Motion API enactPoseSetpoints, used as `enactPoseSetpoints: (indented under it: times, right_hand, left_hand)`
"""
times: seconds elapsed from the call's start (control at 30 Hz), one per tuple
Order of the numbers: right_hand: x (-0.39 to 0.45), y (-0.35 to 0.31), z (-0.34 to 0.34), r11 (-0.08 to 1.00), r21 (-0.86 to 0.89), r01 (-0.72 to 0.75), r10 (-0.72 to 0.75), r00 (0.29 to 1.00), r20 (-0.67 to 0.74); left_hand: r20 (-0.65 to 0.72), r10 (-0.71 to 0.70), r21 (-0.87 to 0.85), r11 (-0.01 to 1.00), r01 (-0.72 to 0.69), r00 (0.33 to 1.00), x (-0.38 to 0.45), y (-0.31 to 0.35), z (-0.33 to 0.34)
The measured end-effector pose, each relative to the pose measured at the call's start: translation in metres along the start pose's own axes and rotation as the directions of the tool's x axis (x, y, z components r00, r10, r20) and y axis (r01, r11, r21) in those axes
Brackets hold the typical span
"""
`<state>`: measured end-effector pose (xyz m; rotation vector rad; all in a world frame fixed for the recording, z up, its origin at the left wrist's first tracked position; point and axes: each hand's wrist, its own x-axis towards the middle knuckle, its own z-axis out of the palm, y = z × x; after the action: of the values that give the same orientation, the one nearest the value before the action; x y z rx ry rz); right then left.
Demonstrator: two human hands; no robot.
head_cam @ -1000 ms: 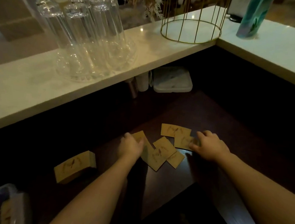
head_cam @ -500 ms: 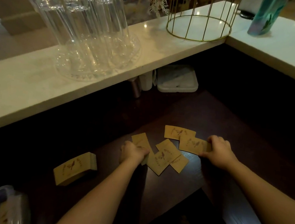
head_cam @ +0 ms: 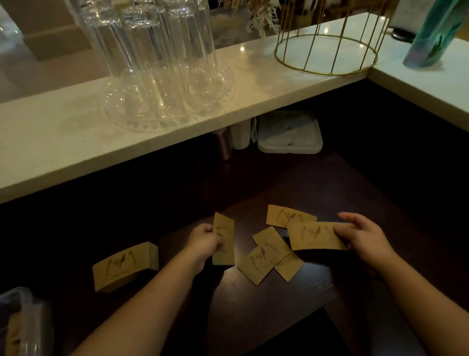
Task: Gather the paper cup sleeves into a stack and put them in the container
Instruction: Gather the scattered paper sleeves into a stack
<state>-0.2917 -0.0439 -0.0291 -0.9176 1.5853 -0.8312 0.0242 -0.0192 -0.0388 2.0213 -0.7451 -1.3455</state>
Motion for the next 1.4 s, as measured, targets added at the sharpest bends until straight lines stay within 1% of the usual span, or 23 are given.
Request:
enactPoseSetpoints:
  times: [0.1,0.17,0.27,0.37,0.43,0.53,0.6,0.67,0.73,0.83,0.87,0.9,0.97,1.03,1.07,1.13,1.2,1.23,1.33,1.4]
  right_hand:
    - [-0.001,-0.006,0.005,0.999,0.031,-0.004,0.003,0.999,0.035]
    - [-0.002,-0.009,0.009,0.999,0.032,-0.003,0.0,0.998,0.067]
    - [-0.004,-0.017,0.019,0.999,0.049,-0.014,0.006,0.988,0.153]
    - [-0.009,-0.029,0.039,0.998,0.065,0.028,-0.044,0.962,0.269]
    - [-0.015,-0.037,0.055,0.996,0.0,0.093,-0.088,0.939,0.333]
    - [-0.026,-0.043,0.085,0.97,-0.126,0.209,-0.138,0.896,0.423]
    - [-0.034,-0.043,0.106,0.948,-0.175,0.268,-0.157,0.866,0.474]
    - [-0.04,-0.04,0.124,0.917,-0.244,0.315,-0.159,0.851,0.501]
    - [-0.043,-0.035,0.138,0.846,-0.36,0.394,-0.182,0.847,0.499]
    - [-0.046,-0.021,0.151,0.652,-0.531,0.541,-0.306,0.829,0.468]
    - [-0.046,-0.016,0.151,0.612,-0.57,0.549,-0.349,0.834,0.428]
    - [-0.045,-0.012,0.15,0.605,-0.6,0.523,-0.369,0.853,0.37]
    - [-0.039,-0.002,0.14,0.631,-0.66,0.407,-0.346,0.909,0.23]
    - [-0.034,0.007,0.126,0.615,-0.741,0.272,-0.262,0.956,0.134]
    - [-0.032,0.011,0.121,0.594,-0.774,0.219,-0.215,0.97,0.109]
    - [-0.032,0.018,0.116,0.551,-0.816,0.176,-0.162,0.982,0.102]
    - [-0.035,0.021,0.118,0.505,-0.844,0.184,-0.168,0.979,0.113]
    - [-0.036,0.022,0.12,0.498,-0.847,0.187,-0.17,0.979,0.116]
    - [-0.037,0.021,0.121,0.552,-0.817,0.165,-0.157,0.983,0.093]
    - [-0.036,0.02,0.119,0.598,-0.784,0.164,-0.176,0.982,0.071]
  left_hand:
    - [0.015,-0.004,-0.063,0.998,0.005,1.0,-0.009,-0.003,-0.014]
    - [0.069,-0.02,-0.114,0.993,0.028,0.997,-0.017,-0.005,-0.022]
    - [0.232,-0.05,-0.234,0.966,0.106,0.972,-0.027,-0.009,-0.031]
    - [0.393,-0.067,-0.345,0.914,0.215,0.917,-0.031,-0.016,-0.032]
    - [0.476,-0.076,-0.406,0.865,0.295,0.876,-0.034,-0.019,-0.025]
    - [0.556,-0.096,-0.375,0.857,0.353,0.826,-0.042,-0.023,-0.011]
    - [0.614,-0.064,-0.375,0.854,0.361,0.787,-0.047,-0.026,-0.004]
    - [0.618,-0.007,-0.402,0.857,0.324,0.786,-0.052,-0.029,-0.001]
    - [0.589,0.027,-0.418,0.866,0.276,0.808,-0.055,-0.032,-0.003]
    - [0.578,0.033,-0.419,0.869,0.262,0.815,-0.055,-0.037,-0.008]
    - [0.572,0.032,-0.429,0.863,0.266,0.82,-0.055,-0.039,-0.012]
    - [0.561,0.026,-0.444,0.853,0.274,0.827,-0.054,-0.042,-0.016]
    - [0.539,0.001,-0.488,0.816,0.311,0.842,-0.052,-0.049,-0.028]
    - [0.516,-0.018,-0.534,0.775,0.338,0.856,-0.048,-0.057,-0.041]
    - [0.504,-0.025,-0.545,0.766,0.34,0.864,-0.047,-0.061,-0.046]
    - [0.475,-0.031,-0.549,0.77,0.324,0.879,-0.043,-0.066,-0.054]
    - [0.444,-0.033,-0.553,0.776,0.302,0.895,-0.04,-0.068,-0.059]
    - [0.429,-0.034,-0.554,0.779,0.293,0.903,-0.039,-0.069,-0.06]
    - [0.396,-0.032,-0.563,0.781,0.27,0.918,-0.036,-0.068,-0.062]
    - [0.384,-0.045,-0.562,0.781,0.272,0.922,-0.035,-0.065,-0.061]
